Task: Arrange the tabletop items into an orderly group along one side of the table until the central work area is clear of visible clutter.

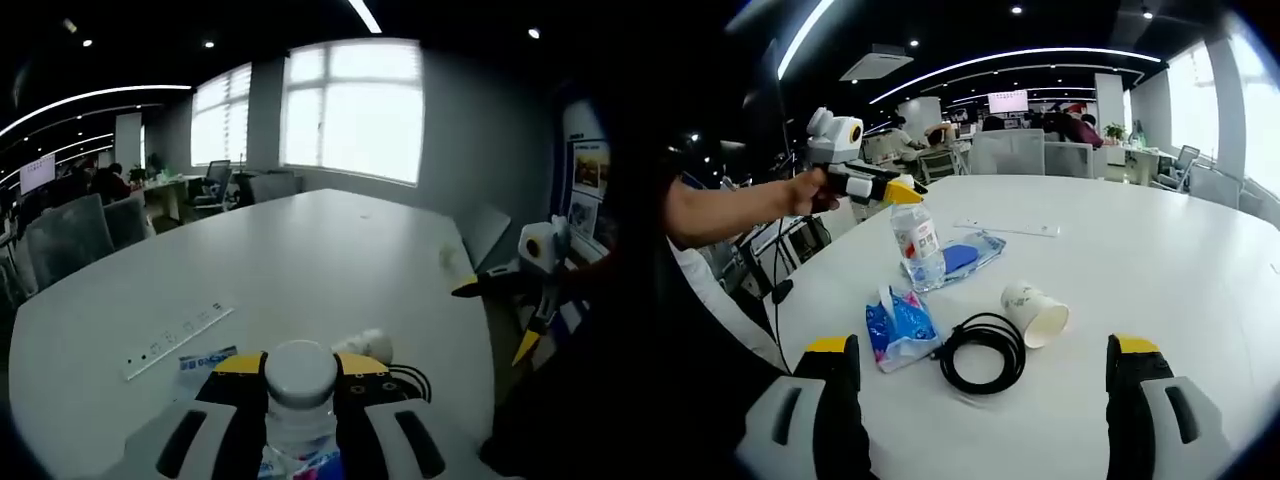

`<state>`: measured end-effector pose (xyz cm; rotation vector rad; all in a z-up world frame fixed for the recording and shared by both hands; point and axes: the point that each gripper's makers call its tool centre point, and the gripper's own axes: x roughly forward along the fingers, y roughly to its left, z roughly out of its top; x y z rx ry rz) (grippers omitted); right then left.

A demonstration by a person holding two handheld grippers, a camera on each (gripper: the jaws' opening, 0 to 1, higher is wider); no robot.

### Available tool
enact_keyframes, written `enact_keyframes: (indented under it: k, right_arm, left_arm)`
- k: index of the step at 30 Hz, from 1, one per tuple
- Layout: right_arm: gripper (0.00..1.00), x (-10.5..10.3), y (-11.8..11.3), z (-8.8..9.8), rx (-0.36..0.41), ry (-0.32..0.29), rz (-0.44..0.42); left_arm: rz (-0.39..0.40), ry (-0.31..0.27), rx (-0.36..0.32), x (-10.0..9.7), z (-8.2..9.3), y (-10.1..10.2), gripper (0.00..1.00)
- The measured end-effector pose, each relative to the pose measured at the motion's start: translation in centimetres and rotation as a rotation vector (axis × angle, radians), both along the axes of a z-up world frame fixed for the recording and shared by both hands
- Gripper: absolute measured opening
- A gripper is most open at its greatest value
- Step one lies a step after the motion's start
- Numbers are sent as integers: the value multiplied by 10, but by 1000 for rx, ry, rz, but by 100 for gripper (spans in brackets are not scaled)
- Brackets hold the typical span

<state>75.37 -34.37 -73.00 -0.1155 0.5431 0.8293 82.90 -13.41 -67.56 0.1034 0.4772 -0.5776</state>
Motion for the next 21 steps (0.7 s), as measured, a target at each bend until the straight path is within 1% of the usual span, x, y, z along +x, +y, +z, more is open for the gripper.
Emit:
enact_keyframes:
  k: [4,5,10,11,16,19,21]
  right_arm:
    - [99,4,2,1,3,-3,0]
    - [99,4,2,1,3,-3,1]
    - [99,9,4,1,5,-5,2]
    - [99,10,5,1,3,-5,2]
    - [99,11,8,2,1,-8,6]
    - [99,11,9,2,2,-6,4]
    - [99,11,10,1,0,-5,3]
  left_arm:
    - [22,-1,18,0,9,20,22]
    - [24,-1,19,0,10,22,22]
    - [60,2,34,-2,14,52,22]
    - [62,1,44,-2,14,58,22]
    - [93,10,46,-2,11,82,22]
    - [116,20,49,0,6,98,22]
    - [124,23,49,1,3,105,22]
